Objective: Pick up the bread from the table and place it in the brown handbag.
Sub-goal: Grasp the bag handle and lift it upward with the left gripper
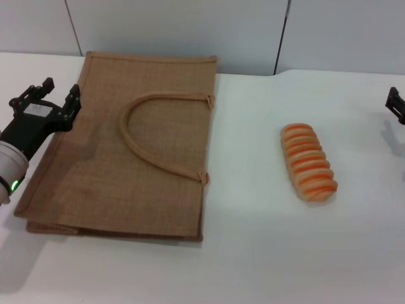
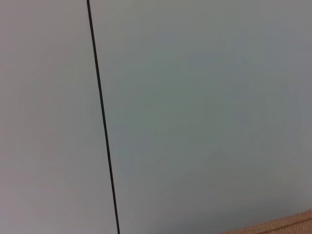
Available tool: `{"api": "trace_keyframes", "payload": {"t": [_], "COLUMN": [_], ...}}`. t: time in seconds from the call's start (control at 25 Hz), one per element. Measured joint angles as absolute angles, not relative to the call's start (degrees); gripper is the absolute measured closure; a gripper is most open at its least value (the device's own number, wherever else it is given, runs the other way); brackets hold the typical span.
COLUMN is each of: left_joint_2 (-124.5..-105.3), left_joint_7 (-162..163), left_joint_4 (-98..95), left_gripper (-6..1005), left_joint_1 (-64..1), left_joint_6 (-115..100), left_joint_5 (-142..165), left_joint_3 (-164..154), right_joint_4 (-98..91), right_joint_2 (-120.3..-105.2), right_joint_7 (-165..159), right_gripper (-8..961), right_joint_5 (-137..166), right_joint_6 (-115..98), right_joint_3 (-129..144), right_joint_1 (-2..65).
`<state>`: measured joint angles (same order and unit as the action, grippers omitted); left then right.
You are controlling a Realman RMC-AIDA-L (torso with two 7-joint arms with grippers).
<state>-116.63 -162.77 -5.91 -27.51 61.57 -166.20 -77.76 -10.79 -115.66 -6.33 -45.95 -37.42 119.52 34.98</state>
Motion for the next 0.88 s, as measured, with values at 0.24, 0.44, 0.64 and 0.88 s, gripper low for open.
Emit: {"api": "trace_keyframes", "payload": {"t": [0.24,0.44,0.64,0.88], "left_joint_2": [-116.64,-116.76,-116.69,-116.59], "left_joint_7": [-162.8,-162.8,-162.7,-160.1], "left_joint_4": [-5.9,-6.0,-6.0,-6.1], "left_gripper": [477,477,478,478], "left_joint_1": [-27.5,-27.5,-27.5,-28.2], "left_joint_6": [61.5,61.5,61.4,61.0], "left_joint_5": [-166.2,-166.2,-166.2,-165.9], "left_joint_3": [-77.7,-77.6,-77.6,-78.1], "right_joint_4": [-10.7,-10.7,-10.6,-10.6], "right_joint_2": [-115.66,-115.64,-115.59,-115.57], "right_joint_7": [-6.3,-6.3,-6.3,-6.3], "right_gripper": [72,74,74,74], "right_joint_5": [-46.0,-46.0,-46.0,-46.0], "right_joint_6": [-37.5,-37.3,-37.1,-36.9], "right_joint_3": [119.4,119.3,119.2,119.3], "right_joint_1": [34.9,34.9,34.9,34.8]}}
